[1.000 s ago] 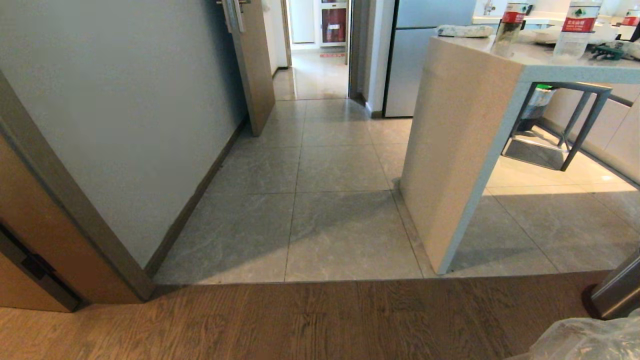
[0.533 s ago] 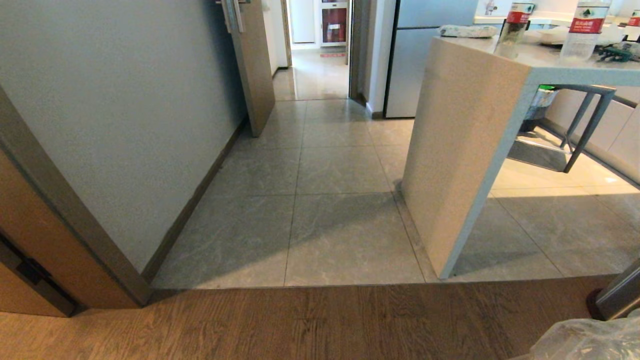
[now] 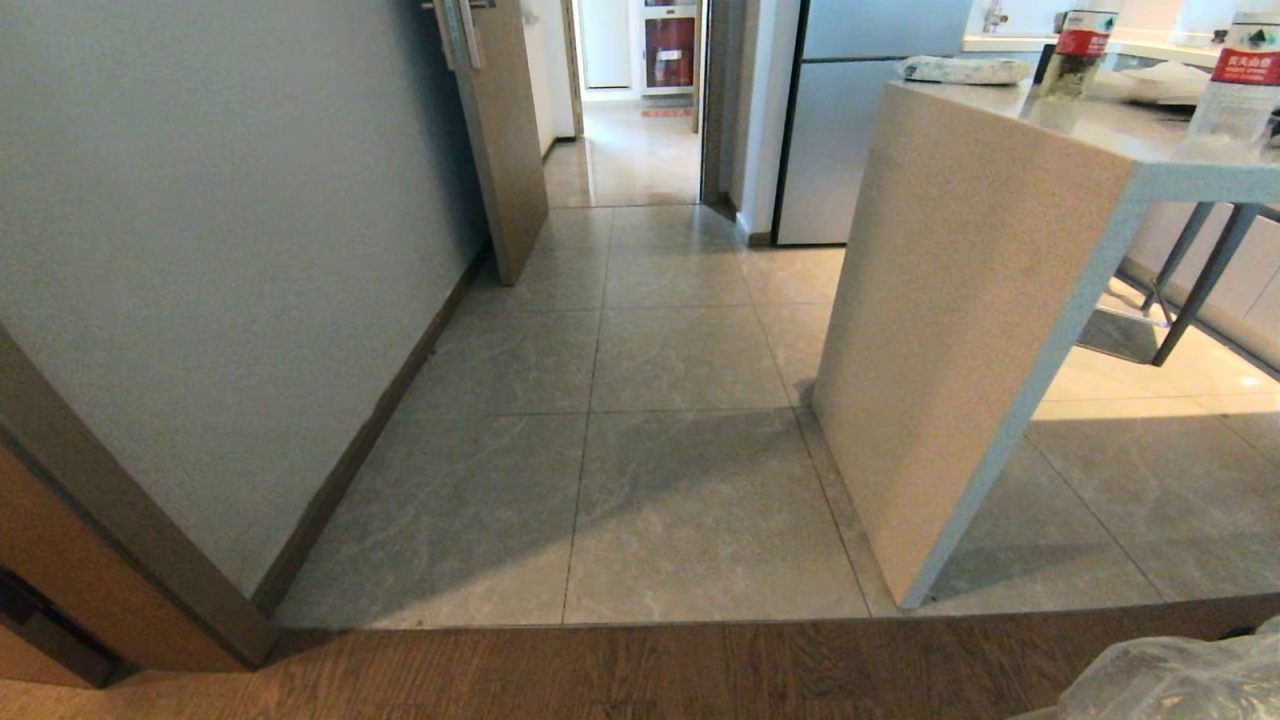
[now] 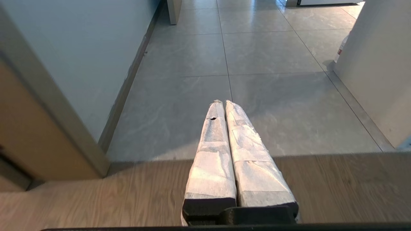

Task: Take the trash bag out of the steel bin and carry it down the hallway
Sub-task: Put the trash bag at the door

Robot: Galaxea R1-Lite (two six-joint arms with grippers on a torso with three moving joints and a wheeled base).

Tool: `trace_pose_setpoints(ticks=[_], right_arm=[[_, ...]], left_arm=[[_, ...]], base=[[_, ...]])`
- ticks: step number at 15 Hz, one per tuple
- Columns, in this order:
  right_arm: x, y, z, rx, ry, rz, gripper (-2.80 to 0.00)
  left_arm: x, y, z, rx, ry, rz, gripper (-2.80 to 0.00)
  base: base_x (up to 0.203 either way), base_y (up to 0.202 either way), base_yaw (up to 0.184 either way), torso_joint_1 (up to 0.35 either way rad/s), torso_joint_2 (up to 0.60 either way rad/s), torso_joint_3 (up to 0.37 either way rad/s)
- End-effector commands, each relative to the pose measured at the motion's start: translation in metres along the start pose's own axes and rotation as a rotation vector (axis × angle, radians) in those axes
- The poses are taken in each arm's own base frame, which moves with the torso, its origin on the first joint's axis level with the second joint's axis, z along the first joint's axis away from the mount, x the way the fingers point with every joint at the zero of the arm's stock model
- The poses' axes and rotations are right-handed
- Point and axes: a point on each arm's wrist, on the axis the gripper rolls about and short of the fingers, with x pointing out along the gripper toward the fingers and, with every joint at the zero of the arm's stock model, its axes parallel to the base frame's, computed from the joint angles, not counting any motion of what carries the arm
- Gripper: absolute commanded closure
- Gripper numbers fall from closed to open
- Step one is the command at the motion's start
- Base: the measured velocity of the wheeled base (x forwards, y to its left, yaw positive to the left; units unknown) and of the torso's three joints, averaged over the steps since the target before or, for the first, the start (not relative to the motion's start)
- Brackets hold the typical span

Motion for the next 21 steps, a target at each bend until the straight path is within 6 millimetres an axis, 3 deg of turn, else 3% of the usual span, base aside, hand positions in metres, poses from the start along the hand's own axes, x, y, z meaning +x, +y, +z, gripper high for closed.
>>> trace_pose_setpoints(ticks=[1,21], right_arm=[[0.0002,0.0,-0.0004,0.0,0.003,0.001,0.0],[0.0002,0.0,-0.0004,0.0,0.003,0.001,0.0]], left_arm=[[0.0,0.0,0.0,0.0,0.0,0.0,0.0],[-0.0001,0.0,0.0,-0.003,-0.002,0.0,0.0]], base=[[0.189,0.0,-0.001,0.011,0.01,-0.002],[0.189,0.0,0.0,0.003,0.0,0.003]])
